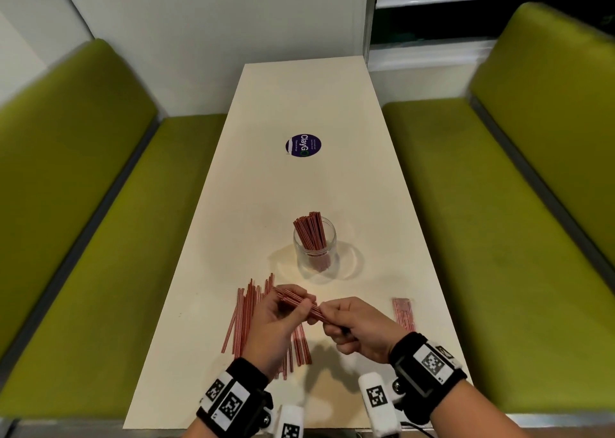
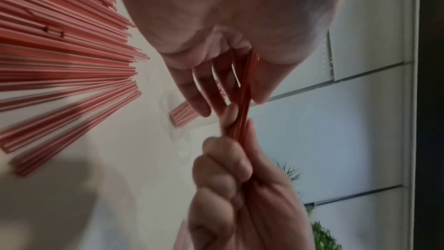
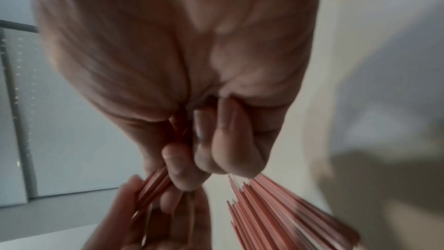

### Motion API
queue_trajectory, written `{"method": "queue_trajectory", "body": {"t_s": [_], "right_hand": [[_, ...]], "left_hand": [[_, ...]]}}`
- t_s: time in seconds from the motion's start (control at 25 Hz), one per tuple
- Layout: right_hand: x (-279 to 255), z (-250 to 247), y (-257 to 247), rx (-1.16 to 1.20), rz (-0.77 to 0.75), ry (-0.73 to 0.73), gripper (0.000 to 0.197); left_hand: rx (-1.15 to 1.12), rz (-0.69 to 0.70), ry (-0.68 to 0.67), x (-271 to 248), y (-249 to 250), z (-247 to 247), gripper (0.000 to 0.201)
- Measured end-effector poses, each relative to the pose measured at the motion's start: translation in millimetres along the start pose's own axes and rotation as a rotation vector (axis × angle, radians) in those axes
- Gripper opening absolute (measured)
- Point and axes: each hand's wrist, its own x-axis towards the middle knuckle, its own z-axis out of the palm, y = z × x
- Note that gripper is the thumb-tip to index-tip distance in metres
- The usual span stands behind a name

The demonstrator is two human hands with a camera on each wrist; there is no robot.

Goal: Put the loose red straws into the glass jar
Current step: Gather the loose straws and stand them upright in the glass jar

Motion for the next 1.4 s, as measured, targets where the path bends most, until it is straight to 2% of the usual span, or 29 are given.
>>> {"method": "queue_trajectory", "body": {"t_s": [0.08,0.16,0.24,0.32,0.44,0.6,0.76,0.92,1.04,1.12,1.24,1.32,1.4], "right_hand": [[-3,-8,-2,-0.080,0.001,0.025,0.030],[-6,-9,-3,-0.116,0.003,0.018,0.029],[-7,-7,-4,-0.092,0.005,-0.010,0.026],[-9,-6,-8,-0.074,0.017,0.012,0.025],[-12,-13,-17,-0.077,0.025,0.152,0.029],[-5,-12,-23,-0.077,0.017,0.402,0.028],[2,-12,-32,-0.073,-0.066,0.535,0.026],[9,-18,-42,-0.055,-0.138,0.604,0.028],[16,-9,-46,-0.139,-0.134,0.622,0.029],[19,-11,-52,-0.099,-0.188,0.632,0.026],[19,-18,-61,0.073,-0.308,0.526,0.019],[21,-13,-63,0.152,-0.337,0.409,0.024],[25,-3,-64,0.232,-0.342,0.382,0.027]], "left_hand": [[-0.019,0.056,0.111,7,12,-2,0.016],[0.104,0.110,0.117,12,21,0,0.006],[0.417,0.153,-0.036,11,26,10,0.010],[0.601,0.186,-0.153,6,29,24,0.016],[0.590,0.186,-0.183,10,27,28,0.013],[0.639,0.208,-0.146,15,19,32,0.008],[0.560,0.168,-0.208,24,23,30,0.008],[0.480,0.189,-0.102,32,23,27,0.008],[0.466,0.189,-0.117,30,21,38,0.008],[0.374,0.161,-0.052,33,22,38,0.010],[0.158,0.069,0.142,43,23,35,0.007],[0.063,0.011,0.167,47,23,37,0.006],[0.044,0.005,0.144,48,23,42,0.011]]}}
